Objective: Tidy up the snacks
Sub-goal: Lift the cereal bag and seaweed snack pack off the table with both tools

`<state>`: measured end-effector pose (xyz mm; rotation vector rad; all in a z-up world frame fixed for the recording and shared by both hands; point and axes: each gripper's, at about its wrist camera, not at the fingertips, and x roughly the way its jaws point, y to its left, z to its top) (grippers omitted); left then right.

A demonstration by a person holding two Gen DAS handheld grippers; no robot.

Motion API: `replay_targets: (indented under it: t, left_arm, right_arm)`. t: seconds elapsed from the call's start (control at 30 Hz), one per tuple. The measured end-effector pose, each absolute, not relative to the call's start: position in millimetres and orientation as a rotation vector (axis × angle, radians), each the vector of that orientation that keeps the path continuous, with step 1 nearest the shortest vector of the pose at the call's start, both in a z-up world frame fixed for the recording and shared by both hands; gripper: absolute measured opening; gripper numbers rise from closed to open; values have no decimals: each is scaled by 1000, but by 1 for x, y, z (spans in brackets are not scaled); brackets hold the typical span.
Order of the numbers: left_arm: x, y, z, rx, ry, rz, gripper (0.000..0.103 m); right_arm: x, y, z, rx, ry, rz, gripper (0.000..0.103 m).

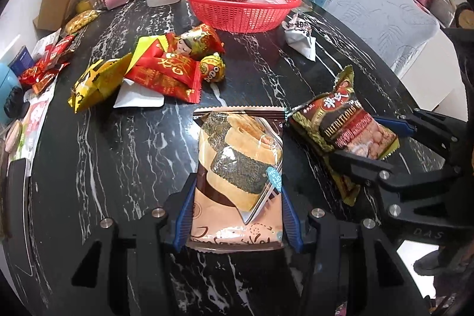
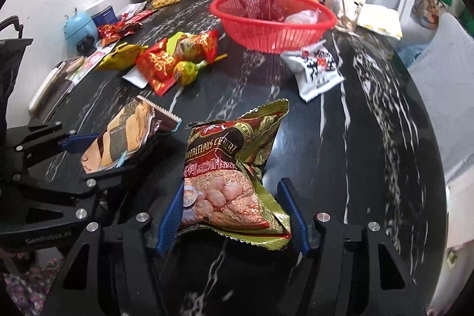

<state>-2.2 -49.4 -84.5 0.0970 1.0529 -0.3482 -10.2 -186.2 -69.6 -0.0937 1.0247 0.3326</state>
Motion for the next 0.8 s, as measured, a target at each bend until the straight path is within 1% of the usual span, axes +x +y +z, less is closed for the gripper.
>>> replay_targets:
  t: [0.2,0.37,0.43,0.47,0.6,0.63,0.67,0.8]
  left_arm:
    - [0,-56,-86,156,1033,-345,51]
    - [5,-52,-88,148,1023,-312,62]
    - [6,-50,-89,146,1018,-311,63]
    - [7,-50,-89,148,1014,-306,63]
    - [7,-45,-88,124,1006,-299,62]
    - [6,-43,-88,106,1000,-299,54]
    - [5,-42,-87,105,994,-298,50]
    - [5,-41,-87,114,1001,-313,50]
  right_arm:
    - [-17,-186,-72,-93,1034,318,66]
    - [-11,-183,-78,-91,1058,319,68]
    - [-10,-182,-79,-101,1057,304,73]
    - [-9,-181,-80,-109,1059,298,74]
    - [-7,-175,-81,-150,1051,279,74]
    - [-6,-175,-82,-150,1049,272,72]
    - [-6,-175,-81,-141,1047,264,70]
    - [-8,-172,-80,-129,1030,251,62]
